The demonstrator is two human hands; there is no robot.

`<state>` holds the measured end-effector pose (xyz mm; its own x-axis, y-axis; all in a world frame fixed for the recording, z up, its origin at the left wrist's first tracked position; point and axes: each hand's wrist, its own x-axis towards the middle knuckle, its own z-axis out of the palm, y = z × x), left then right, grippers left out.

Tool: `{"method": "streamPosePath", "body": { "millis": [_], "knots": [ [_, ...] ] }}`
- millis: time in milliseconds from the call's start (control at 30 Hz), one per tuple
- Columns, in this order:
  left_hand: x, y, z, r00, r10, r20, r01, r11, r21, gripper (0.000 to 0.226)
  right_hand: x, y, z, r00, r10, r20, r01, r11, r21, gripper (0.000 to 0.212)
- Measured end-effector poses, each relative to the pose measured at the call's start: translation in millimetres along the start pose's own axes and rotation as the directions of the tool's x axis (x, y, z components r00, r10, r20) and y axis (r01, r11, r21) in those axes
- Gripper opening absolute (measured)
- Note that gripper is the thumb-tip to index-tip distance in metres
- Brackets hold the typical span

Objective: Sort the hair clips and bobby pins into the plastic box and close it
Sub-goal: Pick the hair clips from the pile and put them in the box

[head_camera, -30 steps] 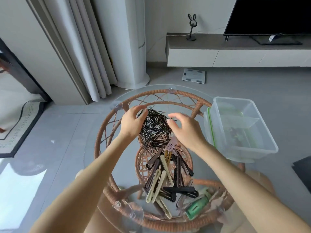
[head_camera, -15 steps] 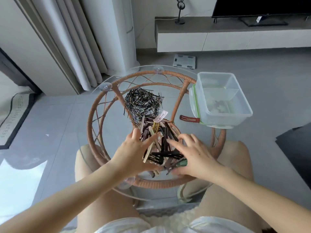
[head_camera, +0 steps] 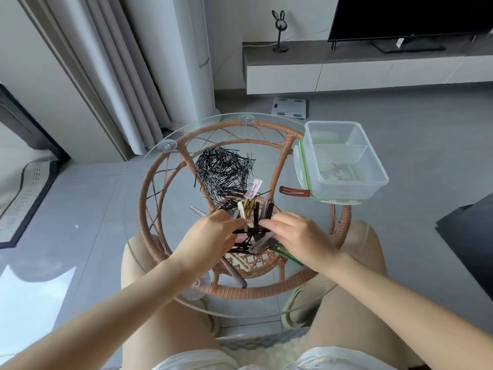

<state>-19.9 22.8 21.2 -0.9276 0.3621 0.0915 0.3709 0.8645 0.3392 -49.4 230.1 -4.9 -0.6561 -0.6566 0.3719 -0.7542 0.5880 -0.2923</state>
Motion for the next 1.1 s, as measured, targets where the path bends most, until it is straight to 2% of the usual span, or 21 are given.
{"method": "streamPosePath", "body": {
  "millis": [67, 133, 200, 300, 400, 500, 600, 733, 833, 900, 967, 1033, 1100],
  "knots": [
    [6, 1, -5, 0.999, -0.013, -0.045, 0.013, 1.0, -0.015, 0.029, 4, 1, -6, 0.998, 0.055, -0.041, -0.054, 0.998, 0.026, 0.036],
    [17, 2, -14, 0.997, -0.029, -0.076, 0.027, 0.999, -0.036, 0.018, 5, 4, -13, 0.984, 0.154, -0.085, -0.143, 0.982, 0.123, 0.036],
    [26, 4, -23, 0.992, -0.049, -0.113, 0.04, 0.996, -0.084, 0.015, 7, 7, -22, 0.955, 0.271, -0.124, -0.237, 0.943, 0.232, 0.039],
    [45, 13, -37, 0.984, -0.092, -0.155, 0.067, 0.985, -0.16, 0.015, 9, 14, -41, 0.894, 0.4, -0.204, -0.332, 0.894, 0.3, 0.037],
    [69, 31, -49, 0.97, -0.149, -0.191, 0.094, 0.958, -0.271, 0.015, 10, 33, -68, 0.817, 0.48, -0.321, -0.396, 0.87, 0.294, 0.033],
    [105, 55, -48, 0.963, -0.109, -0.247, 0.015, 0.935, -0.353, 0.015, 8, 70, -95, 0.716, 0.559, -0.418, -0.503, 0.829, 0.245, 0.032],
    [148, 81, -31, 0.97, -0.044, -0.238, -0.056, 0.917, -0.396, 0.019, 7, 110, -107, 0.675, 0.644, -0.36, -0.646, 0.752, 0.132, 0.03],
    [196, 106, 3, 0.991, 0.039, -0.13, -0.084, 0.927, -0.365, 0.021, 8, 141, -100, 0.697, 0.713, -0.082, -0.716, 0.699, -0.008, 0.026],
    [209, 108, 16, 0.998, 0.068, 0.016, -0.06, 0.947, -0.316, 0.03, 6, 143, -98, 0.692, 0.721, 0.034, -0.721, 0.692, -0.005, 0.045],
    [206, 101, 12, 0.997, 0.08, 0.003, -0.076, 0.964, -0.256, 0.032, 4, 136, -103, 0.704, 0.711, -0.005, -0.709, 0.701, -0.079, 0.051],
    [198, 88, 2, 0.994, 0.072, -0.077, -0.086, 0.975, -0.206, 0.028, 2, 122, -107, 0.753, 0.64, -0.151, -0.657, 0.734, -0.17, 0.048],
    [183, 73, -9, 0.991, 0.036, -0.129, -0.059, 0.983, -0.177, 0.026, 1, 97, -105, 0.805, 0.531, -0.266, -0.578, 0.803, -0.145, 0.043],
    [161, 55, -18, 0.991, -0.011, -0.131, -0.01, 0.987, -0.162, 0.024, 2, 71, -93, 0.872, 0.415, -0.258, -0.455, 0.883, -0.118, 0.037]
  ]
}}
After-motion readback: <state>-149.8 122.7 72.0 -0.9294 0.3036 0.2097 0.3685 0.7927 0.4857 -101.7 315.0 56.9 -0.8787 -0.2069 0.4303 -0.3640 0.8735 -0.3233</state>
